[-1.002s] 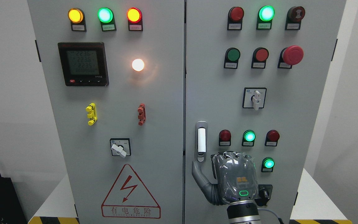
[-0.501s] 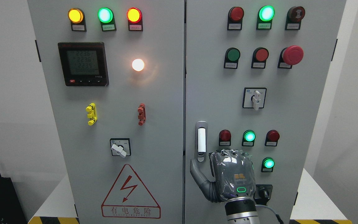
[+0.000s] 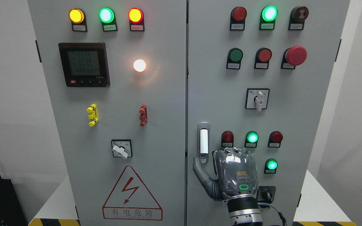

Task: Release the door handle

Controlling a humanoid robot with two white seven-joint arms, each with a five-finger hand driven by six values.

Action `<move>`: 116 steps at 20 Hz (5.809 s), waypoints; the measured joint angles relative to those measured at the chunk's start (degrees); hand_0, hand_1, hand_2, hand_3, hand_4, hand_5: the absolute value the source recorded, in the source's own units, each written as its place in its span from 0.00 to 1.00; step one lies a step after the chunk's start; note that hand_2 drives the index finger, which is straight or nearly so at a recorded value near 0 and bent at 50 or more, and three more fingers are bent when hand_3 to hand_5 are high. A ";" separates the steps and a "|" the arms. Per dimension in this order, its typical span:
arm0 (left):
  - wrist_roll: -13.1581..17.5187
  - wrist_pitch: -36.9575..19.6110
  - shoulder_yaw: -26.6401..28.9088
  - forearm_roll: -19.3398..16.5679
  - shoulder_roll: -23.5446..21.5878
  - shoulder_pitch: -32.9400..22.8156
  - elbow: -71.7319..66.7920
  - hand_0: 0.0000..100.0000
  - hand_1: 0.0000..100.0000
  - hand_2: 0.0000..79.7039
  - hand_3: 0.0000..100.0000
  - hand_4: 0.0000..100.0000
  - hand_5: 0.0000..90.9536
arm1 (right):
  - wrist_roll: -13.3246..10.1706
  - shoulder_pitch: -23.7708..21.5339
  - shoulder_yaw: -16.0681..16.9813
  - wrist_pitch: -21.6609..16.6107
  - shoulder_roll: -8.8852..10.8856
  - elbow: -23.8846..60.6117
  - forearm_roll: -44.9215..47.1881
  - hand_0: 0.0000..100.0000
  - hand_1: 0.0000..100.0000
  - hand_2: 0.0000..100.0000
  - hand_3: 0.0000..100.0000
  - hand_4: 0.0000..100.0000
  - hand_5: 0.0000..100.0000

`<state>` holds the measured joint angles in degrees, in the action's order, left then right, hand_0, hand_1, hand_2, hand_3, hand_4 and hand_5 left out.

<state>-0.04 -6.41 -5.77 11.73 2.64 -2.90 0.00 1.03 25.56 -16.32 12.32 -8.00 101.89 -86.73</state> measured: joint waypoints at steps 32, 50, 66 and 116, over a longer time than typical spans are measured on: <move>0.00 0.00 0.01 -0.01 0.00 0.00 0.00 0.12 0.39 0.00 0.00 0.00 0.00 | 0.09 1.05 0.08 0.80 -0.08 -0.55 -0.10 0.47 0.00 1.00 1.00 0.99 0.97; 0.00 0.00 0.00 -0.02 0.00 0.00 0.00 0.12 0.39 0.00 0.00 0.00 0.00 | 0.09 1.17 0.01 1.09 -0.09 -0.71 -0.10 0.51 0.00 0.99 1.00 0.99 0.97; 0.00 0.00 0.00 -0.02 0.00 0.00 0.00 0.12 0.39 0.00 0.00 0.00 0.00 | 0.16 1.19 -0.06 1.08 -0.08 -1.06 -0.18 0.49 0.01 0.99 1.00 0.99 0.97; 0.00 0.00 0.01 -0.01 0.00 0.00 0.00 0.12 0.39 0.00 0.00 0.00 0.00 | -0.07 1.05 0.18 3.18 -0.09 -1.13 0.06 0.55 0.02 0.99 1.00 0.99 0.97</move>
<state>-0.04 -6.41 -5.76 11.72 2.64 -2.90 0.00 0.96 26.61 -16.14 15.51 -8.09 100.76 -86.67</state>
